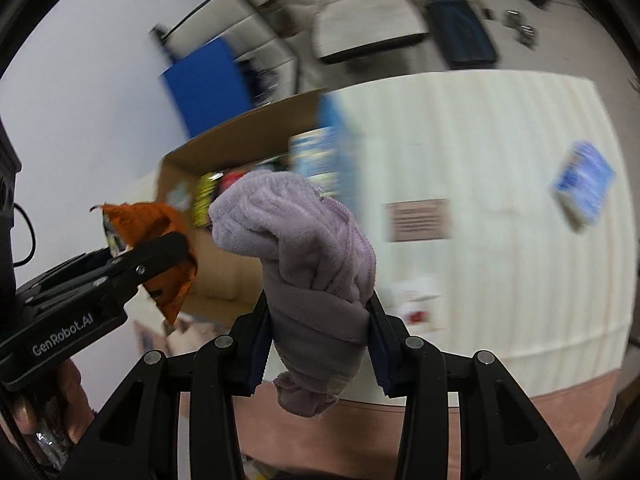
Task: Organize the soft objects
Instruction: 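Drop the panda bag and lilac towel into the box, open both tools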
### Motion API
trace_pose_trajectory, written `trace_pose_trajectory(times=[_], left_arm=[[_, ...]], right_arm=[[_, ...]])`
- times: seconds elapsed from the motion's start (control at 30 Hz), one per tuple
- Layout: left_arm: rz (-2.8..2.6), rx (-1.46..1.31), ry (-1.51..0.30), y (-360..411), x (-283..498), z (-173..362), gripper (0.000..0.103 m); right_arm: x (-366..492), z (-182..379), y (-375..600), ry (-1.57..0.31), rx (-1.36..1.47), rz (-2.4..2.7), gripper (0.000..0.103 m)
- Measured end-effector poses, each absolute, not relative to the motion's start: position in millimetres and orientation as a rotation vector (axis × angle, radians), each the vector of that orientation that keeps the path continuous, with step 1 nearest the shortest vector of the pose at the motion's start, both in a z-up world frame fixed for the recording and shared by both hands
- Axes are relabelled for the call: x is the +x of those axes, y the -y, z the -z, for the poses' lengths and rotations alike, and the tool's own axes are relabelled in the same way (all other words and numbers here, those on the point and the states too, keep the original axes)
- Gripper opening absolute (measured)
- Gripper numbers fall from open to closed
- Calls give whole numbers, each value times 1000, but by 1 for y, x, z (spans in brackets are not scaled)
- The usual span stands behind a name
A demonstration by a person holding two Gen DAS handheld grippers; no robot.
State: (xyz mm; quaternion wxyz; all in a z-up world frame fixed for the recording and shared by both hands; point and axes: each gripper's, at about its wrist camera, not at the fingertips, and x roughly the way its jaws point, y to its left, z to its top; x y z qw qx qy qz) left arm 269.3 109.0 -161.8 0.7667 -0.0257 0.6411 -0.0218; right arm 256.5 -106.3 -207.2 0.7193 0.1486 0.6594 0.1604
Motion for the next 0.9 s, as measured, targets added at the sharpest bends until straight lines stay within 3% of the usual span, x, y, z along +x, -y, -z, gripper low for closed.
trace_pose_trajectory(times=[0.33,0.5,0.73,0.8,0.87,0.9], left_arm=[[-41,-211,-1594,-240,277,253,45],[-14,-254,-1674,-258,290,297,45],[21,-243,-1714,-260,297,315,47],[5,-244,-1723,-259,296,316,48],[8,-258,-1730,-260,295,316,48],[13,-261,-1735,-262,294,316,49]], right_arm=[[271,271,-56,-1572,281,-425,45],[281,325,-88,-1620,297,-393,45],[289,355,-116,-1655,270,-360,46],[289,357,-121,-1658,269,-353,51],[290,359,-126,-1667,255,-366,62],[289,357,-129,-1671,254,-367,75]])
